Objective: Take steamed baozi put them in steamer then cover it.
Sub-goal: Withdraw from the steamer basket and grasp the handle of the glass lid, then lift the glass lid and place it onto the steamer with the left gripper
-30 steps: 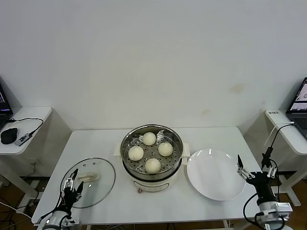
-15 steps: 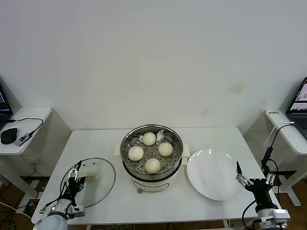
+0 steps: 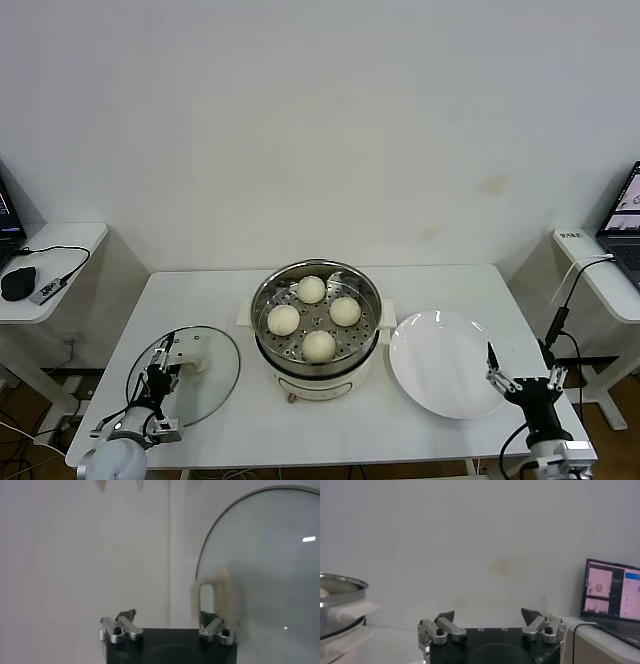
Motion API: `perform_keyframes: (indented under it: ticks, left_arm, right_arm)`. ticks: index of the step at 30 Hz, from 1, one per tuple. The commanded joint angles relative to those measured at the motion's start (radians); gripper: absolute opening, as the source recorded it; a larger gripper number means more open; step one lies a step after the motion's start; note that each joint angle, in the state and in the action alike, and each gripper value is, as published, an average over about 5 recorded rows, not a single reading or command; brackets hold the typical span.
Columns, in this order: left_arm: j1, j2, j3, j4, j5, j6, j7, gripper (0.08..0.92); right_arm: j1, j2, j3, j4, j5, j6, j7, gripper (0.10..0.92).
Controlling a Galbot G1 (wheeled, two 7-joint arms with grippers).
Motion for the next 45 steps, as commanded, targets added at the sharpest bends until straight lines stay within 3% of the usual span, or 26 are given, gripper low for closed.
perform_keyframes:
  ticks: [1,12,19,27,37,45]
  left_arm:
    - [-0.026,-0.006,0.002,0.035,0.003,0.0,-0.005,0.636]
    - [-0.023,-0.017,-0.002,0.05,0.004,-0.014,-0.048,0.316]
    - [0.012,-0.019,-0.024,-0.008,0.006,-0.024,-0.093,0.136]
    - [0.123,0.002,-0.103,-0.218,0.0,0.008,-0.077,0.126]
    - [0.196,0.047,-0.228,-0.478,-0.062,0.092,0.063,0.126]
    - [0.185,0.097,-0.132,-0.663,-0.23,0.185,0.144,0.126]
  right_arm:
    - [-0.003,0.004,-0.008,-0.002,-0.005,0.001,-0.002,0.823]
    - [-0.002,0.005,-0.016,-0.001,-0.003,0.001,-0.003,0.823]
    - [-0.004,0.005,-0.019,0.003,-0.001,0.008,-0.004,0.823]
    - [-0.004,0.004,-0.022,0.009,0.011,0.023,-0.004,0.823]
    - [-0.025,0.0,-0.044,0.022,-0.008,0.031,-0.005,0.823]
    - [-0.024,0.003,-0.069,0.012,-0.04,0.04,-0.009,0.823]
